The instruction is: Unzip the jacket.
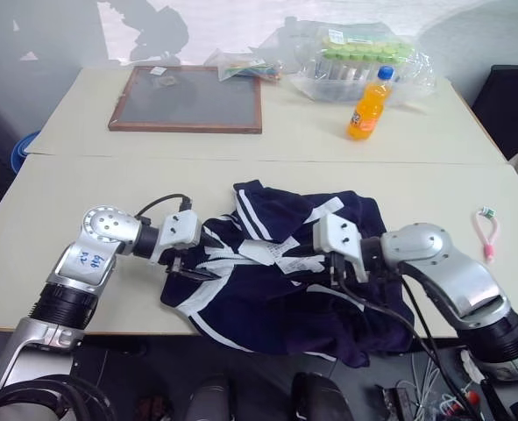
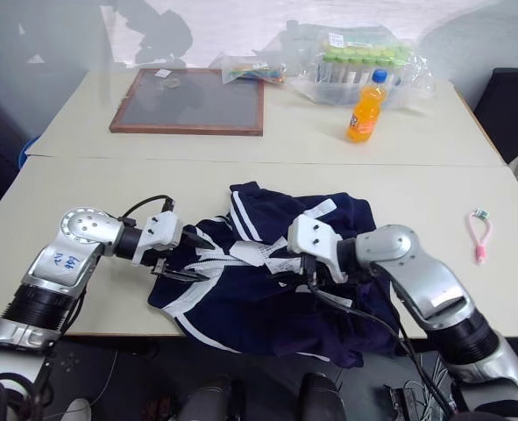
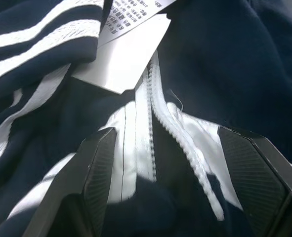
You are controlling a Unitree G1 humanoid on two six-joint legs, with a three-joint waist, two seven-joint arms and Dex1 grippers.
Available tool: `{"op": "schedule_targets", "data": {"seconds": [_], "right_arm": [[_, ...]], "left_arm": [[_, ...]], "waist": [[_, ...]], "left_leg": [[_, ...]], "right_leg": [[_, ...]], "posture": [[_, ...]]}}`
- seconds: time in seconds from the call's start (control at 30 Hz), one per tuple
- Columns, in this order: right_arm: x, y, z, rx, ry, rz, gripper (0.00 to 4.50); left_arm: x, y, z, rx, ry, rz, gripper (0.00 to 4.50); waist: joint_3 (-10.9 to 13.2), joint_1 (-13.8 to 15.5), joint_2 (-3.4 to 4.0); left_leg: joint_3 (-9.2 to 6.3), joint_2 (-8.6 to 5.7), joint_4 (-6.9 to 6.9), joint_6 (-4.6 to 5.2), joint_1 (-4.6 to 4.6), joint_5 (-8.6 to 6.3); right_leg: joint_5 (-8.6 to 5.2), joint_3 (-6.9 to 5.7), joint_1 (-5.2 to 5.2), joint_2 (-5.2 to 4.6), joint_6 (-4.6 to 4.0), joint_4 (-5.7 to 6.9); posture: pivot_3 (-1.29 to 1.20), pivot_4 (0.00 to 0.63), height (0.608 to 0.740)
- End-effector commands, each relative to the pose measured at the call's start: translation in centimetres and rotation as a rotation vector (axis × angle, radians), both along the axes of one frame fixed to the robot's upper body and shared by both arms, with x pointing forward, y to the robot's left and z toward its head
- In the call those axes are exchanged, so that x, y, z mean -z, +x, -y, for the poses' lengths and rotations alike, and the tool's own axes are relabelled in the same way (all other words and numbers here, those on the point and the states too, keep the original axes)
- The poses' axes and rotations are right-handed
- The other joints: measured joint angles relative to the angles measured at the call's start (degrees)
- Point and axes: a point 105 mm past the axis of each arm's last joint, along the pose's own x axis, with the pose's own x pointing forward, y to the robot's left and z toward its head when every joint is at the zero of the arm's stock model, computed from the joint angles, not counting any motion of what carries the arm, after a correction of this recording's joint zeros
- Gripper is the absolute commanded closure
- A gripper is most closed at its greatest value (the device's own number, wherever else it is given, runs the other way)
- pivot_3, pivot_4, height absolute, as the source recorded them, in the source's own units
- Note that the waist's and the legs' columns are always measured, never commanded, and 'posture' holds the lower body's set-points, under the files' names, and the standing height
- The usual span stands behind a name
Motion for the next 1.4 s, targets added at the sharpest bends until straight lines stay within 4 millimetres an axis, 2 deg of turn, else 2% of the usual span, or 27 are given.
{"op": "schedule_targets", "data": {"seconds": [0.03,0.13,0.3,0.4,0.5,0.67,0.83,0.93,1.1,1.3,1.4], "right_arm": [[-0.7,1.1,-1.0,0.024,-0.008,0.158,2.56],[-0.5,1.4,-2.1,0.027,-0.009,0.23,2.56],[0.7,1.7,-2.7,0.074,-0.022,0.285,2.56],[1.9,2.1,-2.4,0.107,-0.069,0.329,1.96],[2.1,2.7,-2.2,0.161,-0.083,0.375,0.99],[3.0,2.6,-1.8,0.168,-0.111,0.376,0.99],[2.4,3.2,-1.6,0.21,-0.075,0.38,0.99],[1.5,3.0,-2.1,0.213,-0.005,0.326,1.6],[0.9,3.3,-2.2,0.24,0.048,0.252,3.33],[0.9,3.9,-2.0,0.268,0.06,0.226,3.33],[1.2,4.2,-1.6,0.285,0.047,0.238,3.94]], "left_arm": [[0.2,0.4,-0.1,0.001,0.025,0.017,1.05],[1.2,0.5,-0.5,0.003,0.065,0.014,1.05],[1.5,0.6,-0.5,0.008,0.069,0.014,1.05],[1.4,0.8,-0.3,0.012,0.066,0.016,1.05],[1.4,0.8,-0.2,0.02,0.066,0.017,1.05],[1.5,0.9,-0.1,0.029,0.064,0.017,1.05],[1.8,0.9,-0.1,0.039,0.077,0.026,1.05],[2.0,0.9,-0.1,0.041,0.081,0.029,1.05],[2.2,0.9,-0.1,0.038,0.077,0.033,1.05],[2.4,0.7,-0.2,0.034,0.08,0.037,1.05],[2.5,0.7,-0.3,0.031,0.082,0.039,1.05]], "waist": [[0.0,-0.1,0.0],[0.0,-0.4,0.0],[0.0,-0.5,0.0],[0.0,-0.5,0.0],[0.0,-0.8,0.0],[0.0,-1.0,0.0],[0.0,-1.2,0.0],[0.0,-1.2,0.0],[0.0,-1.2,0.0],[0.0,-1.2,0.0],[0.0,-1.2,0.0]], "left_leg": [[0.01,0.0,0.0,0.0,0.01,0.0],[0.01,0.01,-0.01,-0.01,0.02,0.0],[0.0,0.01,-0.01,-0.01,0.01,0.01],[0.0,0.01,-0.01,-0.01,0.01,0.01],[0.0,0.01,-0.01,-0.01,0.02,0.01],[-0.02,0.01,-0.01,-0.01,0.02,0.01],[-0.03,0.01,-0.01,-0.01,0.03,0.01],[-0.03,0.01,-0.01,-0.01,0.03,0.01],[-0.04,0.01,-0.01,-0.01,0.03,0.01],[-0.04,0.01,-0.01,-0.01,0.03,0.01],[-0.04,0.01,-0.01,-0.01,0.04,0.01]], "right_leg": [[0.0,0.0,0.0,0.0,0.0,0.01],[0.0,0.0,0.0,0.0,0.0,0.02],[0.0,-0.01,-0.02,0.0,0.0,0.04],[0.0,0.0,-0.01,0.0,0.0,0.04],[0.0,0.0,-0.01,0.0,0.0,0.05],[0.0,0.0,-0.01,0.0,0.0,0.06],[0.0,0.0,0.01,0.0,0.0,0.06],[0.0,0.0,0.01,0.0,0.0,0.06],[0.0,-0.01,0.02,0.0,0.0,0.06],[0.0,-0.01,0.02,0.0,0.0,0.06],[0.0,-0.01,0.02,0.0,0.0,0.06]], "posture": [[0.0,0.15,0.74],[0.0,0.15,0.74],[0.0,0.15,0.74],[0.0,0.15,0.74],[0.0,0.15,0.74],[0.0,0.15,0.74],[0.0,0.15,0.74],[0.0,0.15,0.74],[0.0,0.15,0.74],[0.0,0.15,0.74],[0.0,0.15,0.74]]}}
